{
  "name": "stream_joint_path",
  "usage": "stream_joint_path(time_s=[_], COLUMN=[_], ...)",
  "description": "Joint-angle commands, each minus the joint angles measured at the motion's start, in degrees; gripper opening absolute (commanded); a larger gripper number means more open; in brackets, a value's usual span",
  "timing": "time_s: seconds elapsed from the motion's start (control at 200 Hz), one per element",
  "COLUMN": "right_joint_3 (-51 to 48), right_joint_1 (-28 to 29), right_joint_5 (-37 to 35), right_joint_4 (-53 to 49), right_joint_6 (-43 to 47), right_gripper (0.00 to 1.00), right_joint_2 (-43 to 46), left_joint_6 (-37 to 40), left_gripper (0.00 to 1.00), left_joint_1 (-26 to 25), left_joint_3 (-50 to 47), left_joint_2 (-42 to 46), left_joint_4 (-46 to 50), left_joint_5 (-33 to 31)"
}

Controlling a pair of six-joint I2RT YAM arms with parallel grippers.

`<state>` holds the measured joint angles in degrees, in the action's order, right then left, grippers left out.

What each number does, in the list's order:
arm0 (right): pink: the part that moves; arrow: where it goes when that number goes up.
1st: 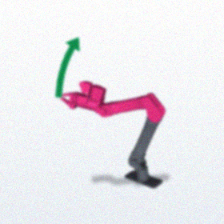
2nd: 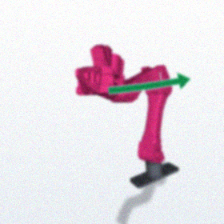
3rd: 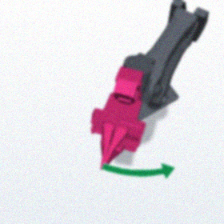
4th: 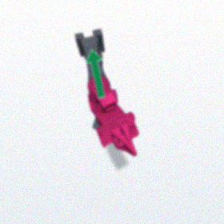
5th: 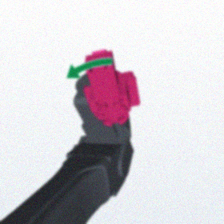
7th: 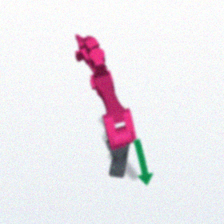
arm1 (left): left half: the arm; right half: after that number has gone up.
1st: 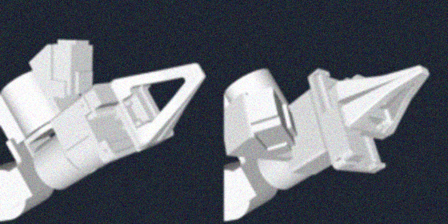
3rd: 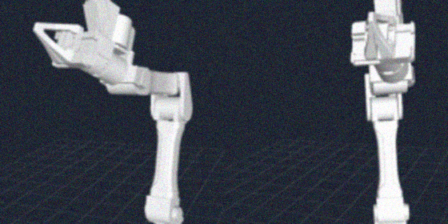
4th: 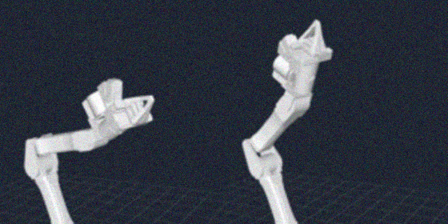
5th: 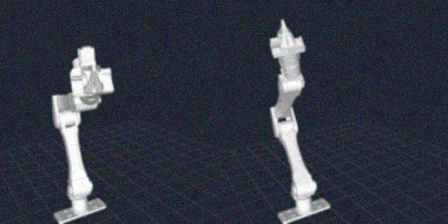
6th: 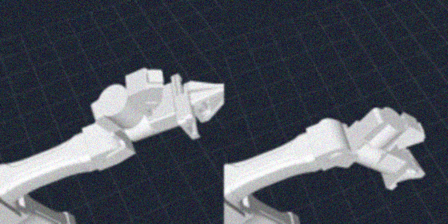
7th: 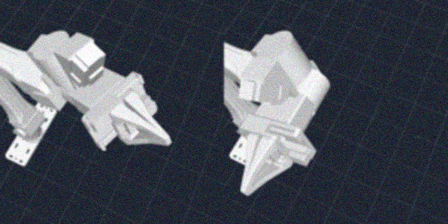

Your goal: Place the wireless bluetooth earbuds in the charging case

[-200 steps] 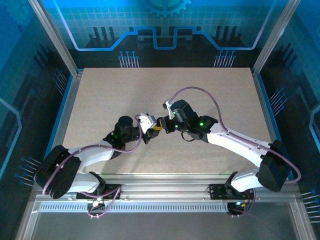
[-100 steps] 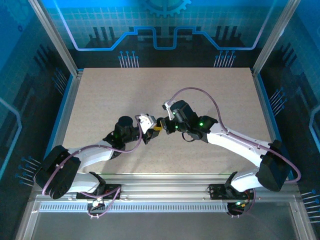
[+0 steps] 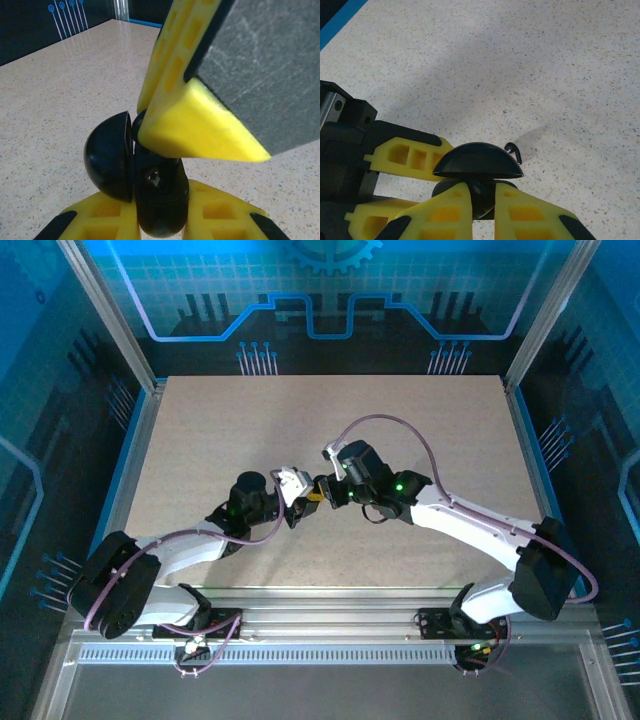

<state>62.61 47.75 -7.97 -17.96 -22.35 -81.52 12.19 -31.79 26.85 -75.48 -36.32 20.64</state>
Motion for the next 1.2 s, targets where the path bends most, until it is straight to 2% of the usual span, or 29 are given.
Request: stream_joint_path(time_s=[0.0, 0.945, 1.196], right_joint_3=[1.5, 2.8, 3.1], right_joint_1=[1.2, 0.8, 0.3], right_joint_5=[0.2, 4.4, 5.5], right_joint_4=[-0.9, 1.2, 2.2], right_joint_6=[0.8, -3.0, -4.5], right_gripper=[0.14, 0.27, 0.37], right_joint_2=[-1.3, -0.8, 1.8], left_joint_6=[1.0, 1.2, 0.6], left_gripper=[0.11, 0.11, 0.11], left_joint_1=[-0.3, -0.3, -0.3], left_joint_3=[1.5, 0.8, 0.0], left_joint_2=[2.1, 4.4, 4.1], left_joint_4=[-1.9, -1.0, -2.1], left_joint_5=[1.0, 1.1, 0.5])
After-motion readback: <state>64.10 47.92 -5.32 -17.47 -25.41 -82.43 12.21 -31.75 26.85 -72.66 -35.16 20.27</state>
